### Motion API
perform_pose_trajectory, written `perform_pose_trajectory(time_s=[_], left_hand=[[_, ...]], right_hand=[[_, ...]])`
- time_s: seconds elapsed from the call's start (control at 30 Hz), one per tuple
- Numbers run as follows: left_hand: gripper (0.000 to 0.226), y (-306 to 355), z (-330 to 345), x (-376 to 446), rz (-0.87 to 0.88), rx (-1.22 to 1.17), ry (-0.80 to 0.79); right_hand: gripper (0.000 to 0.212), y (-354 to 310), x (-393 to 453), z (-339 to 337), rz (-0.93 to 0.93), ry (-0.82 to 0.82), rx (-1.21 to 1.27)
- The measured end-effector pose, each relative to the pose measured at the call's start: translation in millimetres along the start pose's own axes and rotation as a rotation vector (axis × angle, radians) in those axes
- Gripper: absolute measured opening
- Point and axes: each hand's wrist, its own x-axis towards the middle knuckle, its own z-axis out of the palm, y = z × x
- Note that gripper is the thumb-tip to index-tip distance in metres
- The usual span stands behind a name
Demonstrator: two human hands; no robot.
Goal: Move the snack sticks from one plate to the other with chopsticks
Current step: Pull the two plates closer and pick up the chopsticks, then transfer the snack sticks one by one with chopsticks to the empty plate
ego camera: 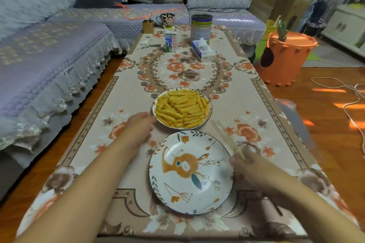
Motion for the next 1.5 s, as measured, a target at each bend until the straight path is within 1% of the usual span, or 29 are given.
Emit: perform_pose_trajectory(time_s=[0.03, 0.07, 0.1, 0.13, 0.17, 0.2, 0.23, 0.27, 0.3, 0.37, 0.4, 0.43, 0.5, 0.53, 0.57, 0.6, 0.63, 0.67, 0.73, 0.8, 0.83, 0.9, 0.97, 1.03, 1.1, 1.2, 1.27, 1.33, 1.5], left_hand=[[0.011, 2.7, -2.9, -13.3, 0.069, 0.084, 0.099], [0.015, 4.8, -4.9, -29.0, 0.122, 0.109, 0.138], [0.017, 5.2, -4.5, -45.2, 0.147, 0.053, 0.083], [0.018, 7.0, -0.3, -62.9, 0.125, -0.067, -0.061], [0.027, 9.8, 7.8, -79.0, 0.07, -0.206, -0.264], [0.041, 11.0, 18.7, -93.0, -0.012, -0.311, -0.456], [0.052, 11.0, 29.7, -104.1, -0.069, -0.362, -0.578], [0.056, 11.1, 39.2, -112.1, -0.101, -0.377, -0.612], [0.055, 9.5, 45.3, -114.6, -0.105, -0.391, -0.594], [0.053, 9.8, 44.7, -111.2, -0.108, -0.467, -0.498], [0.055, 10.9, 38.7, -107.6, -0.11, -0.584, -0.463], [0.056, 11.3, 31.3, -101.6, -0.106, -0.737, -0.447], [0.056, 11.6, 20.4, -94.8, -0.068, -0.991, -0.407], [0.055, 11.4, 20.4, -96.7, -0.069, -1.038, -0.374], [0.053, 7.9, 25.6, -99.5, -0.095, -1.036, -0.359], [0.05, 4.1, 33.1, -103.2, -0.128, -1.01, -0.372], [0.047, 1.3, 41.9, -108.0, -0.157, -0.988, -0.405], [0.046, -0.1, 50.4, -111.2, -0.19, -0.949, -0.435], [0.048, -2.8, 54.5, -107.3, -0.195, -0.835, -0.498], [0.059, 1.2, 35.2, -98.8, -0.154, -0.651, -0.486], [0.06, 3.3, 22.6, -91.6, -0.146, -0.592, -0.458], [0.046, 3.1, -2.8, -75.6, -0.089, -0.414, -0.274], [0.027, 0.2, -21.5, -64.3, 0.031, -0.073, -0.063], [0.023, -9.2, -31.8, -57.1, 0.173, 0.332, 0.008], [0.025, -20.6, -36.5, -50.9, 0.218, 0.594, 0.005], [0.03, -38.5, -34.7, -38.0, 0.178, 0.726, -0.06], [0.036, -44.1, -28.9, -34.1, 0.193, 0.773, -0.11], [0.039, -47.9, -23.5, -33.5, 0.198, 0.769, -0.136], [0.036, -49.6, -18.1, -34.6, 0.21, 0.795, -0.136]], right_hand=[[0.023, -5.0, 0.7, -9.5, -0.047, 0.149, -0.057], [0.023, -12.0, -0.4, -18.8, -0.092, 0.238, -0.014], [0.023, -21.1, -5.0, -23.7, -0.114, 0.202, 0.12], [0.024, -30.5, -13.8, -20.8, -0.126, 0.055, 0.304], [0.023, -43.9, -25.4, -12.1, -0.125, -0.139, 0.472], [0.023, -56.1, -34.5, 0.2, -0.123, -0.314, 0.582], [0.022, -66.2, -41.6, 13.4, -0.124, -0.457, 0.646], [0.021, -72.8, -46.6, 26.3, -0.136, -0.563, 0.682], [0.022, -77.6, -47.8, 35.2, -0.147, -0.623, 0.714], [0.032, -79.9, -40.2, 36.9, -0.163, -0.665, 0.789], [0.039, -79.7, -35.7, 32.7, -0.191, -0.663, 0.806], [0.038, -79.4, -32.1, 28.2, -0.26, -0.607, 0.769], [0.025, -77.9, -29.7, 30.9, -0.477, -0.372, 0.568], [0.035, -76.7, -31.8, 38.0, -0.564, -0.254, 0.475], [0.042, -76.7, -33.8, 49.5, -0.628, -0.18, 0.436], [0.039, -78.9, -39.7, 62.1, -0.644, -0.126, 0.456], [0.026, -81.7, -44.2, 73.6, -0.632, -0.076, 0.512], [0.026, -86.7, -48.5, 79.2, -0.618, 0.017, 0.537], [0.046, -97.0, -46.2, 74.9, -0.6, 0.197, 0.511], [0.048, -107.9, -32.5, 51.4, -0.586, 0.304, 0.535], [0.044, -115.1, -23.1, 34.0, -0.596, 0.314, 0.564], [0.034, -123.9, -0.9, 3.4, -0.609, 0.304, 0.581], [0.027, -121.3, 15.4, -5.1, -0.583, 0.276, 0.537], [0.028, -106.6, 22.0, 6.5, -0.542, 0.259, 0.521], [0.03, -95.5, 24.2, 22.3, -0.529, 0.273, 0.535], [0.028, -94.2, 30.2, 29.5, -0.598, 0.342, 0.522], [0.027, -97.8, 34.0, 31.4, -0.628, 0.361, 0.489], [0.027, -95.7, 37.3, 35.8, -0.636, 0.352, 0.461], [0.028, -93.8, 41.2, 43.0, -0.65, 0.353, 0.446]])
